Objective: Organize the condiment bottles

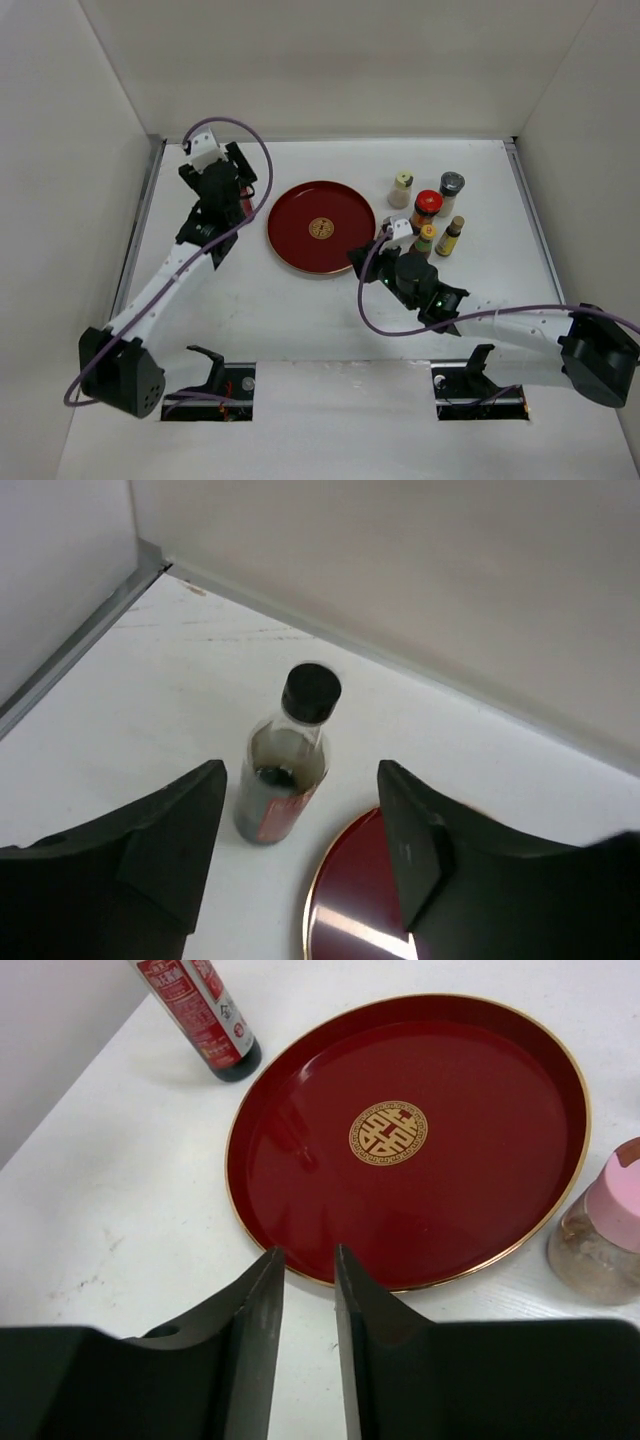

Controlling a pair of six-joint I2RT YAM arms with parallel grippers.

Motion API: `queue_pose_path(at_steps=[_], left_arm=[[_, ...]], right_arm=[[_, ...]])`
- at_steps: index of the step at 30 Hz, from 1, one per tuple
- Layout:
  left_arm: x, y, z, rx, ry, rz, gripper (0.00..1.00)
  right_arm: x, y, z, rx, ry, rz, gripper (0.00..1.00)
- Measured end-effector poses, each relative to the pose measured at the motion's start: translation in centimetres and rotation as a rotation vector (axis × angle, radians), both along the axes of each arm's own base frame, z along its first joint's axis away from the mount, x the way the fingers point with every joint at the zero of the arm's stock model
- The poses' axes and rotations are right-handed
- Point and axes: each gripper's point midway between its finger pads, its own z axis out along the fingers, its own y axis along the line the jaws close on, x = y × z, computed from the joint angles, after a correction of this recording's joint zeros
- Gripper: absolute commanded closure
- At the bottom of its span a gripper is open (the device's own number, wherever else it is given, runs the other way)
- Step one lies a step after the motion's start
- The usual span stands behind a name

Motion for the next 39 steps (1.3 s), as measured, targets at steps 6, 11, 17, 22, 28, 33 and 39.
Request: queue_pose_path(at_steps=[6,11,17,22,28,33,39], left_arm=[[4.9,-0.1,-1.3,0.045,0.087,0.001,0.23],[6.9,-0.5,-2.8,0.084,0.151,-0.012,0.28],[8.5,0.5,-4.7,0.111,0.207,0.014,0.39],[9.3,1.4,-6.0,0.124,0.239,0.039,0.60],[9.4,2.0,-6.4,0.140,0.255,0.051,0.81],[8.8,2.0,-6.1,0.147,0.265,0.048,0.82],[7.4,0.7,-4.0,0.196,0.257,0.016,0.83]], right_arm=[[0.0,0.4,-1.0,-0.026,0.011,0.016,0.47],[-0.1,0.6,-1.2,-0.032,0.011,0.025,0.43],[-0.1,0.8,-1.1,-0.027,0.006,0.028,0.42],[0.4,0.2,-1.0,-0.024,0.004,0.011,0.42],[0.9,-0.4,-0.9,-0.020,0.002,-0.010,0.42],[0.9,-0.5,-0.9,-0.020,0.002,-0.011,0.42],[1.0,-0.6,-0.8,-0.015,0.002,-0.015,0.34]])
